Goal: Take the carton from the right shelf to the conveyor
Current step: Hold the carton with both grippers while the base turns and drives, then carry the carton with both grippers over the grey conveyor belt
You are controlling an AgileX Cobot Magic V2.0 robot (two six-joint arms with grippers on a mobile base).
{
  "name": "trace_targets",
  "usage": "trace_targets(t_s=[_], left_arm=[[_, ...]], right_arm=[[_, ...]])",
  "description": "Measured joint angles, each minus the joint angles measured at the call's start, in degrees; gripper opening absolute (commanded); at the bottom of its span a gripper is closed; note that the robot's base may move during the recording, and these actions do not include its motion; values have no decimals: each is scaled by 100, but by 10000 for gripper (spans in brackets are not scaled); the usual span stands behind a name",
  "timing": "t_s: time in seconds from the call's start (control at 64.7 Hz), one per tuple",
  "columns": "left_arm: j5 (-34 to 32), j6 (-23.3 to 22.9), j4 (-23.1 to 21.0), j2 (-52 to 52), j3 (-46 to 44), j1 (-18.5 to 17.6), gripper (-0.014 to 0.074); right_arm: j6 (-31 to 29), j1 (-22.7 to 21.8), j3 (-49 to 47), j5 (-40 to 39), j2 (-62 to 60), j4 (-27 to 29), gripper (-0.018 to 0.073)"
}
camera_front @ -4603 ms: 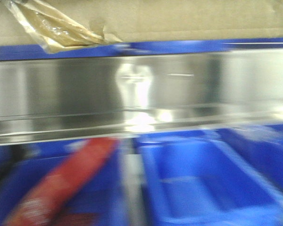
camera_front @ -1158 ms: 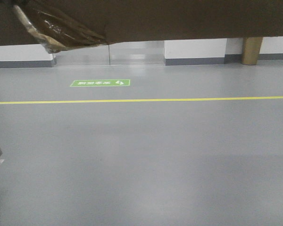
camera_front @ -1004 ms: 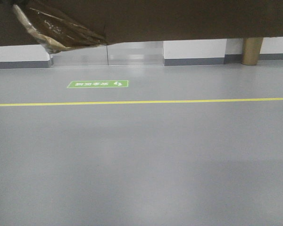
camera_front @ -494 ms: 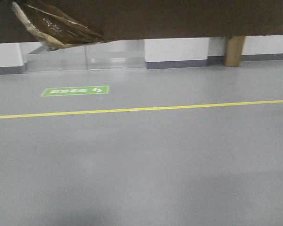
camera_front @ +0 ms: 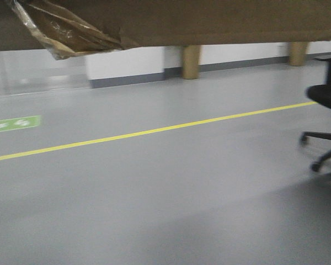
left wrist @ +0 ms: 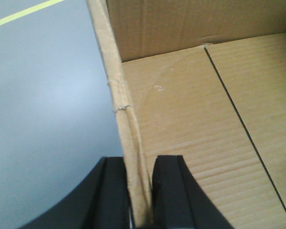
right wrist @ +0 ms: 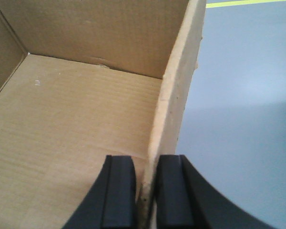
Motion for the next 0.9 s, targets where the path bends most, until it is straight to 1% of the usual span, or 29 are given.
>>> trace_targets(t_s=[0.324, 0.896], left_arm=[[-12, 0, 103, 0, 0, 0, -18], [-141, 0, 809, 0, 0, -68, -18]], right_arm=[[0, 0, 0, 0, 0, 0, -69], [0, 23, 0, -181, 26, 78, -69]])
